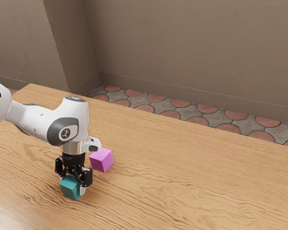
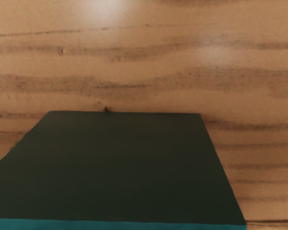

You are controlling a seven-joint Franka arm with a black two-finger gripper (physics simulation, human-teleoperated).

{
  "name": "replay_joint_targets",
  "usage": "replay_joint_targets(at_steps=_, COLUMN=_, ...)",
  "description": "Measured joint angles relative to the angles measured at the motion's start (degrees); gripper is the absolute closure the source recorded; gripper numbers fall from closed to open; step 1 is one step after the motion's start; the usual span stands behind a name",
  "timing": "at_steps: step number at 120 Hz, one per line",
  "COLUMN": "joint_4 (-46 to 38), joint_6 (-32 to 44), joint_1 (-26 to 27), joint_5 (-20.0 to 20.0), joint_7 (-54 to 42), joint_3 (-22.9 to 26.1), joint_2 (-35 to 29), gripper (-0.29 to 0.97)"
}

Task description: Pick up the blue block with one arm, and put the blue block on the pink block with one arm

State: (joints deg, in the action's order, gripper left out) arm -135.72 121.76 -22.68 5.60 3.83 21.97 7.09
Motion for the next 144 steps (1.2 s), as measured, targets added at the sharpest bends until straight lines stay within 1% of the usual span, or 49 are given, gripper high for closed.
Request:
replay_joint_targets(at_steps=9, joint_4=-0.3, joint_6=0.3, joint_1=-0.1, joint_5=-0.3, joint_7=0.3, joint_3=0.0, joint_2=0.0, gripper=0.19)
replay_joint_targets(at_steps=19, joint_4=-0.5, joint_6=0.6, joint_1=-0.1, joint_5=-0.4, joint_7=0.6, joint_3=0.0, joint_2=0.0, gripper=0.24)
replay_joint_targets(at_steps=39, joint_4=0.8, joint_6=0.8, joint_1=-0.1, joint_5=0.2, joint_7=0.5, joint_3=0.0, joint_2=-1.2, gripper=0.29)
replay_joint_targets(at_steps=47, joint_4=3.8, joint_6=0.1, joint_1=-0.1, joint_5=-0.1, joint_7=-0.2, joint_3=0.0, joint_2=-1.4, gripper=0.29)
replay_joint_targets(at_steps=60, joint_4=9.3, joint_6=-1.4, joint_1=-0.1, joint_5=-1.7, joint_7=-1.6, joint_3=0.0, joint_2=-0.9, gripper=0.29)
replay_joint_targets(at_steps=83, joint_4=14.7, joint_6=-4.2, joint_1=0.2, joint_5=-2.8, joint_7=-3.8, joint_3=0.0, joint_2=0.5, gripper=0.29)
replay_joint_targets(at_steps=144, joint_4=27.3, joint_6=-9.3, joint_1=0.5, joint_5=-1.5, joint_7=-7.5, joint_3=-0.5, joint_2=11.1, gripper=0.29)
